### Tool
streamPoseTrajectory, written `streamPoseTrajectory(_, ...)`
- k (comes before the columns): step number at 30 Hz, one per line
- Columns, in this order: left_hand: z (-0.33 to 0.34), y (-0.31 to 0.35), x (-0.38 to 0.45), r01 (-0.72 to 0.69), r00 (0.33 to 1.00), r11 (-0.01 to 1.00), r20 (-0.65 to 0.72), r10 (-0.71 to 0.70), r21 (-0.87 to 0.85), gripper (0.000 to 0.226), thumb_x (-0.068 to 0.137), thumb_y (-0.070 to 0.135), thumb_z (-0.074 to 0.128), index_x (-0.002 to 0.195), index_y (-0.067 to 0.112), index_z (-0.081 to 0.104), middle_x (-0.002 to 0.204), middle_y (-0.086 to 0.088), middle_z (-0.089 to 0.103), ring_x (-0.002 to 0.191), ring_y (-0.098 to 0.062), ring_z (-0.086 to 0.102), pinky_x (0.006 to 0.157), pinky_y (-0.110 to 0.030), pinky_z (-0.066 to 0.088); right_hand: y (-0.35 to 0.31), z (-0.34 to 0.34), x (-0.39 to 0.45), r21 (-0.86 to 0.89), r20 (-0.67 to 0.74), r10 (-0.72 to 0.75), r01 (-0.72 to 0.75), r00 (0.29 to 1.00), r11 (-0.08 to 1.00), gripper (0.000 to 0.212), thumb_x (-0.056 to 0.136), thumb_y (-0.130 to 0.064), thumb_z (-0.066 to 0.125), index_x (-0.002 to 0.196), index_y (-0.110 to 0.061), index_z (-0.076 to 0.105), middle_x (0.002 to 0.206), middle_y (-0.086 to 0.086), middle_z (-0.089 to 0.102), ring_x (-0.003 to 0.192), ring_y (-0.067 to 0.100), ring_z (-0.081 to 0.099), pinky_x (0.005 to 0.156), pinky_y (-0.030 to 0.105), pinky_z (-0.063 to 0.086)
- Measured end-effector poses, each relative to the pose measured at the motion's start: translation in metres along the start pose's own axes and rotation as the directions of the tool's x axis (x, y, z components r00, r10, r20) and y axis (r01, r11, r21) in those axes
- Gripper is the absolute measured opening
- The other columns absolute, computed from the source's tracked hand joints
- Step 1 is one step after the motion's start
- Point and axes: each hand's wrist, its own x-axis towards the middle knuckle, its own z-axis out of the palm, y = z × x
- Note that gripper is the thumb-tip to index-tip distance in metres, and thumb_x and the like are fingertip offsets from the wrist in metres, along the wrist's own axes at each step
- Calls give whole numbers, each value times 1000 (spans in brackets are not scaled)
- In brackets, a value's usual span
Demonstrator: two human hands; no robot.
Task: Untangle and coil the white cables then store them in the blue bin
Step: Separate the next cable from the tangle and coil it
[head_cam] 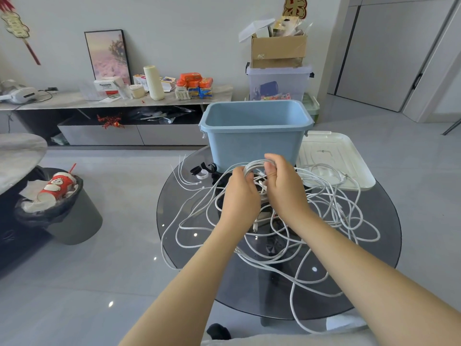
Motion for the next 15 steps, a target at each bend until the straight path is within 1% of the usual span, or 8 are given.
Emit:
streamPoseTrajectory(2, -3, -1, 0, -2, 999, 1000, 32, 1, 10, 21, 103, 24, 31, 108, 12, 47, 92, -2, 52, 79, -18, 47, 60, -28, 29, 1, -2, 0, -33, 24, -56, 57, 998, 998, 32, 102, -26, 35, 122, -10, 53, 106, 7, 64, 96, 25, 58, 72, 23, 32)
streamPoseTrajectory(5, -11, -3, 5, 21, 990, 999, 137, -28, 50, 17, 101, 25, 34, 96, 14, 46, 86, 0, 54, 77, -19, 49, 64, -31, 33, 1, -4, 5, -98, 82, -96, 104, 992, 990, 30, 102, -23, 34, 114, -5, 55, 101, 9, 63, 92, 27, 55, 66, 24, 25)
streamPoseTrajectory(8, -30, -7, 9, 17, 964, 997, 265, -36, 75, 20, 99, 27, 41, 87, 13, 47, 76, 0, 49, 67, -16, 43, 58, -27, 32, 2, -2, 7, -146, 196, -139, 169, 971, 975, 30, 102, -25, 33, 111, -6, 55, 103, 10, 61, 92, 24, 53, 71, 29, 30)
streamPoseTrajectory(10, -42, -11, 9, 30, 946, 999, 322, -24, -14, 25, 100, 31, 40, 90, 12, 51, 81, -3, 52, 71, -18, 45, 62, -24, 36, 0, 3, 6, -145, 301, -159, 210, 940, 967, 29, 102, -26, 33, 108, -9, 55, 103, 7, 60, 94, 24, 54, 75, 32, 37)
streamPoseTrajectory(11, -47, -14, 9, 52, 943, 998, 330, -36, -42, 28, 101, 33, 38, 94, 11, 55, 84, -2, 57, 73, -17, 50, 67, -23, 40, -3, 7, 5, -131, 340, -172, 228, 925, 965, 29, 102, -27, 33, 106, -10, 56, 101, 4, 60, 94, 22, 54, 74, 31, 36)
streamPoseTrajectory(12, -49, -19, 10, 60, 944, 998, 326, -47, -30, 31, 101, 32, 36, 96, 10, 57, 85, -1, 60, 73, -15, 54, 68, -23, 42, -5, 12, 4, -116, 361, -183, 239, 914, 964, 29, 102, -27, 32, 105, -11, 56, 100, 2, 59, 93, 21, 54, 73, 28, 34)
streamPoseTrajectory(13, -51, -23, 12, 41, 948, 999, 316, -47, 24, 33, 102, 31, 35, 94, 9, 57, 82, 1, 60, 68, -13, 53, 64, -22, 42, -7, 16, 3, -104, 367, -191, 244, 910, 964, 29, 102, -28, 32, 105, -11, 56, 99, 1, 59, 91, 19, 53, 71, 26, 32)
streamPoseTrajectory(15, -52, -30, 17, -21, 952, 987, 305, -30, 162, 33, 103, 30, 34, 82, 12, 53, 74, 3, 57, 61, -9, 47, 57, -20, 36, -9, 22, 3, -83, 370, -182, 228, 911, 970, 29, 102, -27, 33, 107, -11, 56, 96, -3, 57, 87, 15, 50, 69, 24, 30)
